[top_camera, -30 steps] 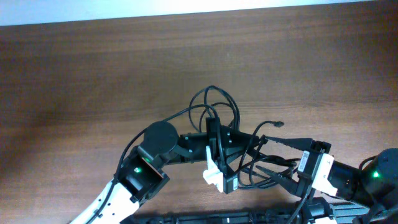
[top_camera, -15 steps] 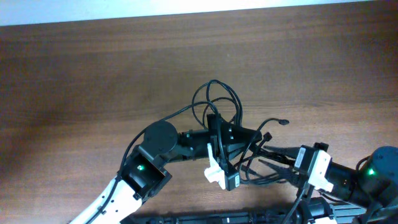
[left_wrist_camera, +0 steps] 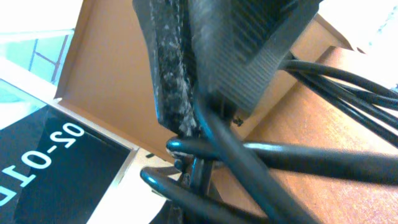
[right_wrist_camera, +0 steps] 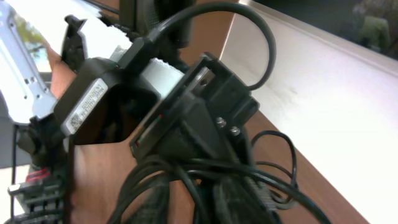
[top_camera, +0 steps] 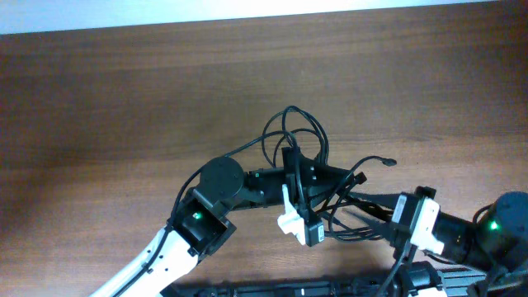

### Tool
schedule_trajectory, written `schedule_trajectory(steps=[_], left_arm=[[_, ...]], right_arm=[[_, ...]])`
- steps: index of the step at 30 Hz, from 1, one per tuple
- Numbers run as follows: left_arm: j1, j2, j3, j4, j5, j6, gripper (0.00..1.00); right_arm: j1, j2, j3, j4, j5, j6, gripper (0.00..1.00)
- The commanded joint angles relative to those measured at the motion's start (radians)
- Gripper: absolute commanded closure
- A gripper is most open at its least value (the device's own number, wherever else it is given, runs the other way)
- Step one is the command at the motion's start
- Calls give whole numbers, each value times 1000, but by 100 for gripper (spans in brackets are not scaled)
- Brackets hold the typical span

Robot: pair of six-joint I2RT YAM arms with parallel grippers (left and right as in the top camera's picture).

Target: Untangle cables

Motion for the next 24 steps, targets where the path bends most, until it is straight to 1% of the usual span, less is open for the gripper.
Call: schedule_trajectory(steps=[1, 7, 12, 16, 18, 21, 23, 24], left_arm=[[-4, -2, 11, 24, -7, -14, 100], [-4, -2, 11, 8, -11, -14, 100], [-4, -2, 11, -131, -3, -14, 100], [-4, -2, 11, -204, 19, -14, 100], [-4, -2, 11, -230, 112, -14, 100], [-4, -2, 11, -236, 213, -14, 100], [-4, -2, 11, -239, 223, -14, 100], [-4, -2, 11, -239, 223, -14, 100]], right_arm=[[5, 31, -2, -13, -13, 5, 95], [5, 31, -2, 6, 28, 5, 96], [4, 31, -2, 182, 29, 5, 96], [4, 31, -2, 264, 53, 6, 96], [4, 31, -2, 284, 276, 9, 96], [4, 31, -2, 295, 604, 18, 96], [4, 31, -2, 291, 814, 44, 96], [4, 31, -2, 291, 887, 69, 96]])
